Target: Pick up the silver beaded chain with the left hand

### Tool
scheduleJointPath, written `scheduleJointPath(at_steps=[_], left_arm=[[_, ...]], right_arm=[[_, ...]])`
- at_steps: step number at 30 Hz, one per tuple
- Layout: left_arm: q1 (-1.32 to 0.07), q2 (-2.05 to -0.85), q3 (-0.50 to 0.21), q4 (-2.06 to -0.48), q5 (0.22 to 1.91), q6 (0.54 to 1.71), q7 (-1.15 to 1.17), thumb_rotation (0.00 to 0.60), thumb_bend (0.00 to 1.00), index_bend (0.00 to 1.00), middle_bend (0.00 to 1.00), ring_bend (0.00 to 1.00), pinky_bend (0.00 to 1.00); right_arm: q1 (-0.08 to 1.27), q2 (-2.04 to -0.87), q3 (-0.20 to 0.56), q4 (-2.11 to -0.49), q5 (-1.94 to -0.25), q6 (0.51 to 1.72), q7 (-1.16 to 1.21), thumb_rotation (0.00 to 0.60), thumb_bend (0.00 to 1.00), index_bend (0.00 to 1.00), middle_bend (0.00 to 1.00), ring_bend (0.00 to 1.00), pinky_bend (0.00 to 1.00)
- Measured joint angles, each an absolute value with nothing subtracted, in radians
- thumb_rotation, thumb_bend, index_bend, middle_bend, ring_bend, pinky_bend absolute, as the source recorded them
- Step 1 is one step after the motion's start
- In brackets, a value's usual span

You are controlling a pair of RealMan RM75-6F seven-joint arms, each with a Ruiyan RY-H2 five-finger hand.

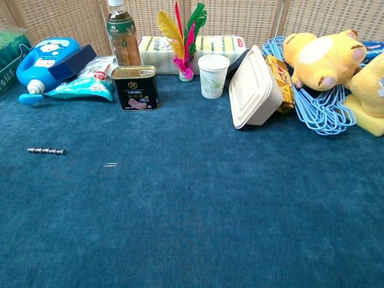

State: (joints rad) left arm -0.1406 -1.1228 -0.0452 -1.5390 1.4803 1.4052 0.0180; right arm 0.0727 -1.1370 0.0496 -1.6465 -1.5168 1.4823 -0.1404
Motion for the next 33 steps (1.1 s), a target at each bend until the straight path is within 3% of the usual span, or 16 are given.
scheduleJointPath(at_steps=[5,9,19,33], left_arm=[[-0.184,-1.153,-0.052,-1.51,1.467,1.326,0.006,0.6,0.52,0.17,0.0,0.0,0.0],[-0.222,-1.171,-0.062,-1.5,1.443,1.259,0.001,0.6,0.57,0.25,0.0,0.0,0.0],[-0.307,-1.229,-0.097,-1.465,1.364,1.14,0.031,0.6,0.58,0.31,0.0,0.0,0.0],[-0.38,-1.332,-0.105,-1.383,1.338,1.069,0.093,0.6,0.62,0.32,0.0,0.0,0.0]], right_arm=[[0.076,-1.137,0.047,-1.653,-1.511,1.471,-0.152,0.6,0.0,0.0,0.0,0.0,0.0],[0.077,-1.136,0.049,-1.653,-1.501,1.463,-0.149,0.6,0.0,0.0,0.0,0.0,0.0],[0.083,-1.135,0.048,-1.652,-1.486,1.442,-0.153,0.6,0.0,0.0,0.0,0.0,0.0],[0.09,-1.133,0.047,-1.653,-1.469,1.417,-0.148,0.6,0.0,0.0,0.0,0.0,0.0]])
